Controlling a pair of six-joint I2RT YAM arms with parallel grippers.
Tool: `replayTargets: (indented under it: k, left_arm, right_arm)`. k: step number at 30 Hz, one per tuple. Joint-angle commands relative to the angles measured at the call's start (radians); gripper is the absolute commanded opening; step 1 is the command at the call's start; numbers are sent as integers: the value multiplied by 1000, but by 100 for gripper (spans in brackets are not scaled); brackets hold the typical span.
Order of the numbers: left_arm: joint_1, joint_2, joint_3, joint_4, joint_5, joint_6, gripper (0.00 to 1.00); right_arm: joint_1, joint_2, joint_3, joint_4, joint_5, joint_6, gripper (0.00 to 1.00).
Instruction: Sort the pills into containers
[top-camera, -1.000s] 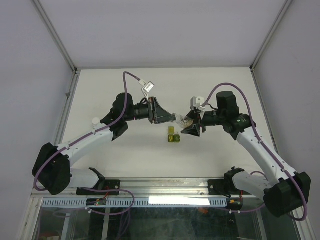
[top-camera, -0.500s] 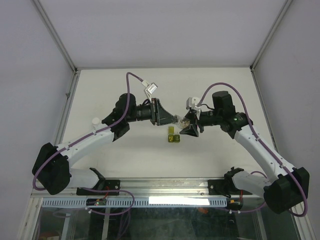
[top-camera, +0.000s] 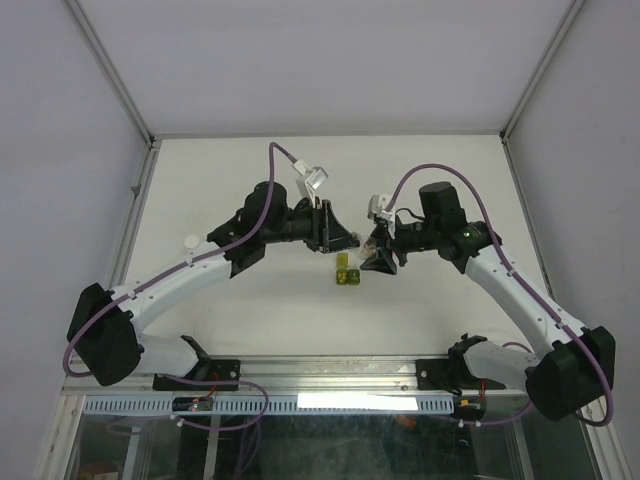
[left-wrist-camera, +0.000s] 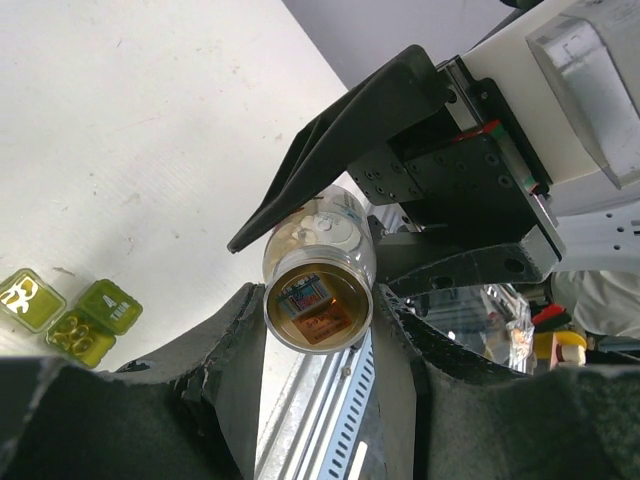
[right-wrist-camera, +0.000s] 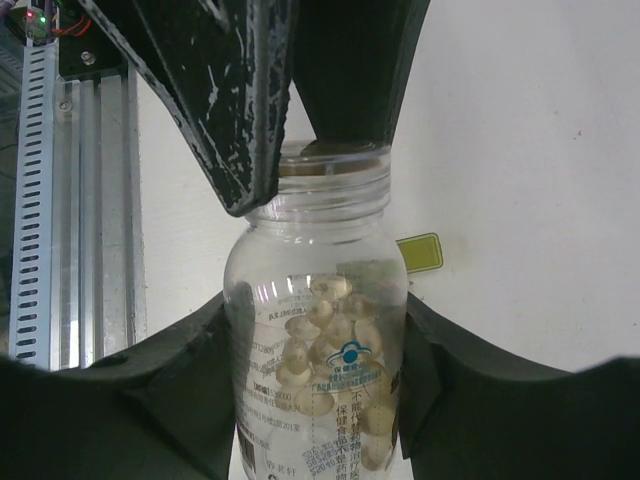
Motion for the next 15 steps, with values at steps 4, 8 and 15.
replayTargets:
  k: [4,8,15]
  left_arm:
    - [-46,54,68,-52,111,88,18]
    - [-46,82,70,-51,202,173,17]
    - [-46,65,82,-192,329,787,17]
  right_arm:
    - [14,-10,48,74,-20,16,0]
    - [12,-24,39,85,-60,20,0]
    - [8,-34,28,83,-125,2,0]
